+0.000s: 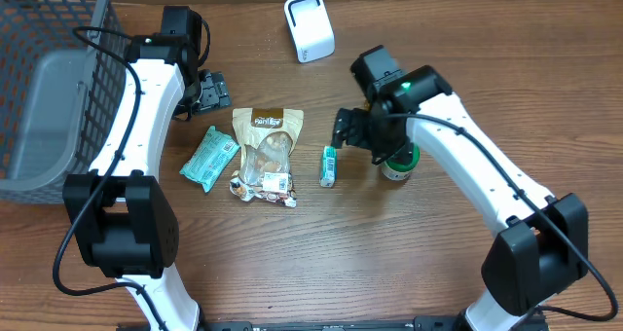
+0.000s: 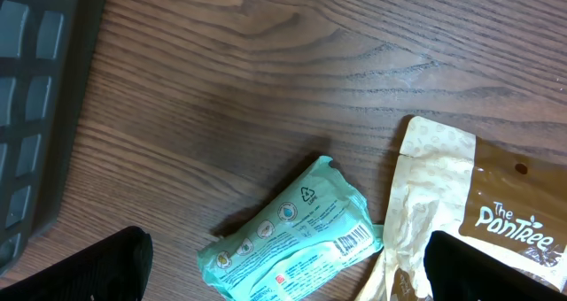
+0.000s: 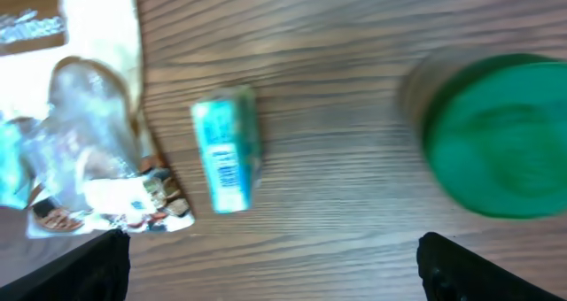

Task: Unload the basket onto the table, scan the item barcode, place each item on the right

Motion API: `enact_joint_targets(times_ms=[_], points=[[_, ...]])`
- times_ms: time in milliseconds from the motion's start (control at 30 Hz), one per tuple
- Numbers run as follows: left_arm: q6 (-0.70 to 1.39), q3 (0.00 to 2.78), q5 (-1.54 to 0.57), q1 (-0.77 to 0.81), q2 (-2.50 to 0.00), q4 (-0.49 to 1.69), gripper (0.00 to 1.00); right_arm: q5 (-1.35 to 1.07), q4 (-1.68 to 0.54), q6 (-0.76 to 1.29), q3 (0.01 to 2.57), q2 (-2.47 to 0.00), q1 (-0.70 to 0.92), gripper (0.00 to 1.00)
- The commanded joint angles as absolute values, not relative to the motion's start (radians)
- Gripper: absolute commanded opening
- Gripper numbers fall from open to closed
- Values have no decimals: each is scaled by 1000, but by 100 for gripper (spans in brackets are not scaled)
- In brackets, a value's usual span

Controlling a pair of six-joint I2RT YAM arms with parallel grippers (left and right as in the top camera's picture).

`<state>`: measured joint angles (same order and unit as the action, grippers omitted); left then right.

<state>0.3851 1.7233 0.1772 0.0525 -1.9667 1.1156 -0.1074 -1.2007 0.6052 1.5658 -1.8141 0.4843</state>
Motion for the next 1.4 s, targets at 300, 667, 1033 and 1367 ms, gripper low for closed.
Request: enact_joint_targets(times_ms=[300, 667, 1033, 1367], points=[[370, 1742, 191, 54, -1974, 1118, 99, -105, -1145, 593, 1570, -1814, 538, 100], [370, 1742, 191, 54, -1974, 1118, 100, -105, -1131, 593, 1570, -1814, 538, 100], [370, 1742, 191, 54, -1974, 1118, 100, -105, -1118, 593, 1570, -1814, 538, 100], [370, 1742, 191, 54, -1974, 1118, 100, -94, -1104, 593, 1570, -1814, 538, 100]])
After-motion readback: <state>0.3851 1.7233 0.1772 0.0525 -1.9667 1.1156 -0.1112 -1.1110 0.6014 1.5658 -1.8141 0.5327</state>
